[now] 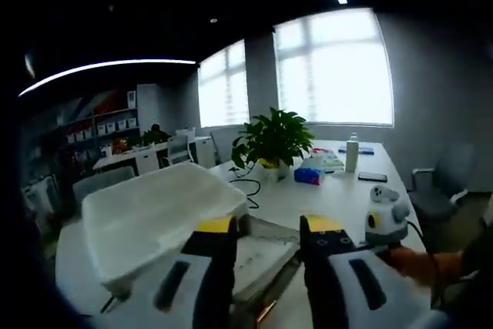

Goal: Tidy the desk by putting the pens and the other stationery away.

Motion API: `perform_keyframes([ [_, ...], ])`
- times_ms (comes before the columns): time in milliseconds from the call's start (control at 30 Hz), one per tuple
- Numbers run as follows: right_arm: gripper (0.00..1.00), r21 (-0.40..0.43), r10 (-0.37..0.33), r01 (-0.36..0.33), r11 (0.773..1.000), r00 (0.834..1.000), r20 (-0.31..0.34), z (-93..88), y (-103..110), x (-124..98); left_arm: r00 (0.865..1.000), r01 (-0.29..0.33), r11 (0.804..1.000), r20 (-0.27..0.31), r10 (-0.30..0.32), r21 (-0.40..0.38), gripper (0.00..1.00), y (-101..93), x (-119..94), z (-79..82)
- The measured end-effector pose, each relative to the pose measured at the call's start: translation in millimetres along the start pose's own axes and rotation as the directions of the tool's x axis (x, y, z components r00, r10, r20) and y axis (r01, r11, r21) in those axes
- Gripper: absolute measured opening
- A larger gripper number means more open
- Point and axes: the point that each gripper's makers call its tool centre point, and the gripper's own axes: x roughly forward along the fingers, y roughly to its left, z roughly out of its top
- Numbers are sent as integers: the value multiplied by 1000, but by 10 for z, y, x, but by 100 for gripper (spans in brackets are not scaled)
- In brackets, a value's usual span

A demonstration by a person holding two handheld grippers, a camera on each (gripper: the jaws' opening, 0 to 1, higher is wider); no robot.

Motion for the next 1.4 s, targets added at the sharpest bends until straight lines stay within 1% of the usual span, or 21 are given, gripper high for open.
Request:
perform_keyframes([
  [167, 20, -125, -5, 16, 992, 996, 87, 236, 75, -89, 997, 11, 1000, 79, -11, -1, 31, -22, -315, -49],
  [267, 21, -210, 8, 21, 977, 991, 132, 365, 225, -172, 986, 7, 1000, 167, -10, 16, 31, -58, -581, -49],
  [333, 21, -262, 15, 12, 965, 995, 98, 328, 310, -178, 985, -14, 999, 172, 8, 31, 31, -49, -743, -129],
  [433, 23, -270, 24, 5, 963, 994, 106, 325, 395, -208, 984, -41, 999, 173, 34, 34, 31, -15, -942, -245],
  [467, 23, -291, 27, 5, 957, 994, 108, 326, 428, -224, 982, -87, 994, 172, 74, 65, 31, 51, -1030, -295],
  [533, 23, -362, 7, 38, 931, 993, 121, 374, 413, -237, 978, -131, 989, 170, 118, 69, 31, 116, -1154, -406],
  [700, 24, -427, -13, 71, 902, 991, 136, 603, 472, -236, 968, -200, 979, 164, 191, 40, 31, 332, -1310, -738],
  [767, 24, -500, 15, 43, 865, 994, 110, 716, 607, -221, 968, -209, 978, 150, 202, 29, 31, 342, -1384, -878],
  [800, 24, -557, -28, 50, 829, 998, 48, 720, 619, -211, 967, -211, 977, 149, 205, 29, 31, 333, -1410, -919],
  [833, 24, -582, -69, 65, 811, 998, 15, 737, 617, -206, 967, -215, 976, 149, 208, 32, 31, 333, -1429, -954],
  [933, 28, -707, -55, 32, 706, 998, -10, 926, 875, -122, 967, -219, 975, 136, 214, 25, 31, 413, -1418, -1058],
  [1000, 28, -757, -73, -5, 654, 995, -70, 932, 971, -60, 963, -231, 973, 146, 226, 19, 31, 479, -1412, -1128],
  [1033, 28, -768, -90, -20, 640, 991, -100, 917, 1011, -38, 927, -327, 944, 215, 309, 53, 31, 612, -1482, -1072],
  [1067, 28, -782, -108, -40, 622, 985, -136, 909, 1066, 10, 895, -395, 912, 274, 353, 113, 31, 680, -1542, -1029],
  [1100, 28, -795, -119, -55, 604, 980, -158, 901, 1098, 39, 874, -445, 888, 275, 401, 119, 35, 740, -1599, -1076],
  [1133, 28, -810, -144, -73, 582, 971, -190, 884, 1129, 81, 887, -428, 897, 245, 392, 114, 37, 705, -1597, -1152],
  [1167, 28, -816, -161, -79, 573, 965, -206, 872, 1141, 109, 891, -419, 900, 248, 381, 120, 39, 694, -1605, -1183],
  [1233, 28, -837, -202, -80, 541, 954, -222, 863, 1162, 184, 893, -409, 903, 261, 367, 129, 38, 715, -1620, -1262],
  [1267, 28, -857, -234, -103, 506, 939, -251, 812, 1156, 201, 890, -415, 903, 254, 378, 111, 38, 751, -1614, -1304],
  [1333, 28, -858, -238, -152, 490, 924, -299, 726, 1209, 221, 892, -434, 895, 188, 412, 98, 41, 852, -1577, -1471],
  [1400, 28, -860, -242, -166, 483, 918, -314, 701, 1229, 246, 884, -454, 887, 167, 437, 87, 45, 928, -1542, -1552],
])
